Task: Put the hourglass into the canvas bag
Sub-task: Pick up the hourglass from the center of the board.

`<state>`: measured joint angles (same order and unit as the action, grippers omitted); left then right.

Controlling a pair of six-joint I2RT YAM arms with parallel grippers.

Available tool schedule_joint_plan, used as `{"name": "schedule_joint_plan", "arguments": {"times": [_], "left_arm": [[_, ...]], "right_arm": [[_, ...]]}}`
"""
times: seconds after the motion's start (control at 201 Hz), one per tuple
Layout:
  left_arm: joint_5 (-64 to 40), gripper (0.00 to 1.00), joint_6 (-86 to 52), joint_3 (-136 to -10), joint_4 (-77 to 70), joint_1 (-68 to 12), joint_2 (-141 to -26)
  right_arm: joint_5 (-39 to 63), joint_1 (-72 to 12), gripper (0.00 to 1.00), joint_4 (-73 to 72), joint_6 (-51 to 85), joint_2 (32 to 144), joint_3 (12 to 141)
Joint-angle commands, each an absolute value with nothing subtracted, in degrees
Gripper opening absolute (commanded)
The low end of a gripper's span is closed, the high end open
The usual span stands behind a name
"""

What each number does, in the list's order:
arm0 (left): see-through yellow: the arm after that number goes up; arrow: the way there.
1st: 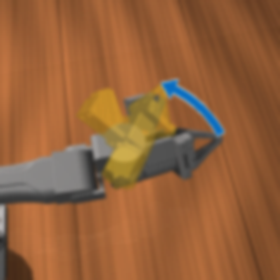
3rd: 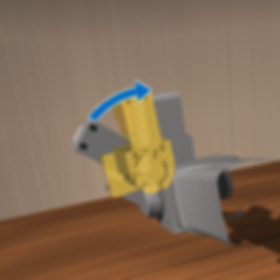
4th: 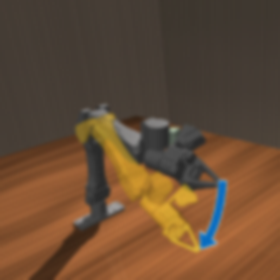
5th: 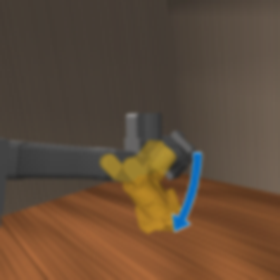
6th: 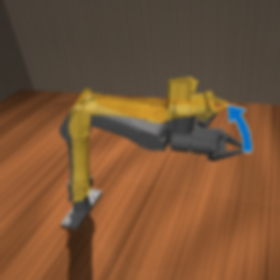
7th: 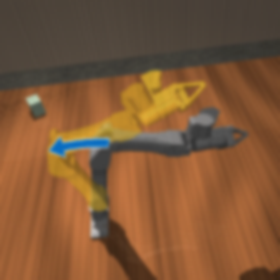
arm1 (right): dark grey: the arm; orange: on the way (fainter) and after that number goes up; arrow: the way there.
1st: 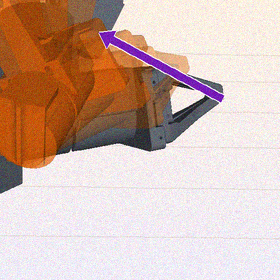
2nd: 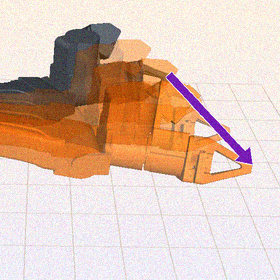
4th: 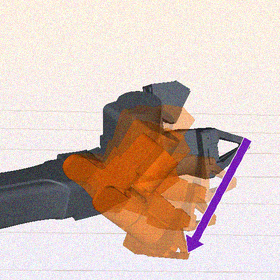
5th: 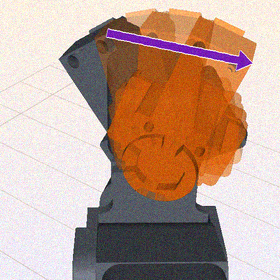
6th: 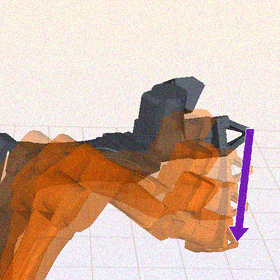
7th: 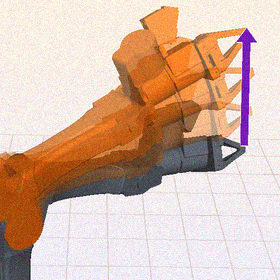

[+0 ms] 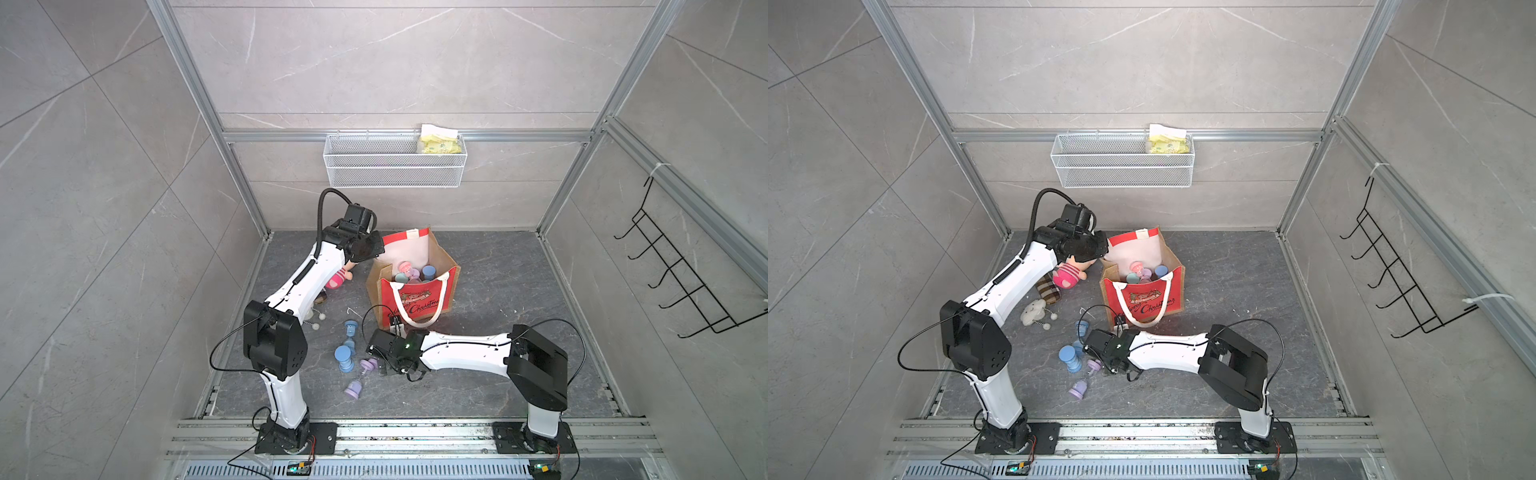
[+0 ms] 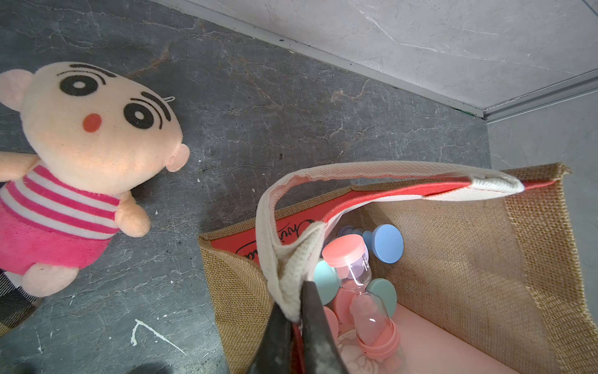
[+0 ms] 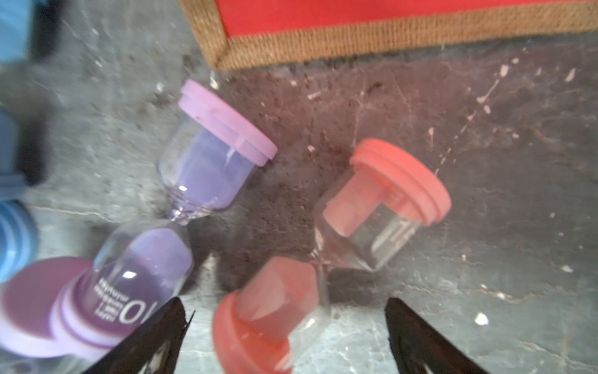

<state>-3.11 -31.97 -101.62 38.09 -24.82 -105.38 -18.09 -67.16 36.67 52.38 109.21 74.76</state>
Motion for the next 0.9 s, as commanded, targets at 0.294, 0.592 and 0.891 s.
{"name": "schedule_joint_plan", "arguments": {"times": [0.294, 0.592, 0.891], "left_arm": [[-5.74, 0.0, -31.42, -103.49, 37.58, -24.94, -105.85], [-5.99, 0.0, -31.55, -103.03, 37.44, -24.94, -105.47], [-6.49, 0.0, -31.77, -102.11, 36.95, -24.88, -104.83]], "right_arm": [[-22.32, -66.1, 0.96, 42.35, 56.84, 114.32, 79.55], [-18.67, -64.84, 0.89, 40.04, 57.65, 114.19, 75.36], [-15.61, -64.69, 0.73, 38.03, 58.01, 112.58, 71.26]]}}
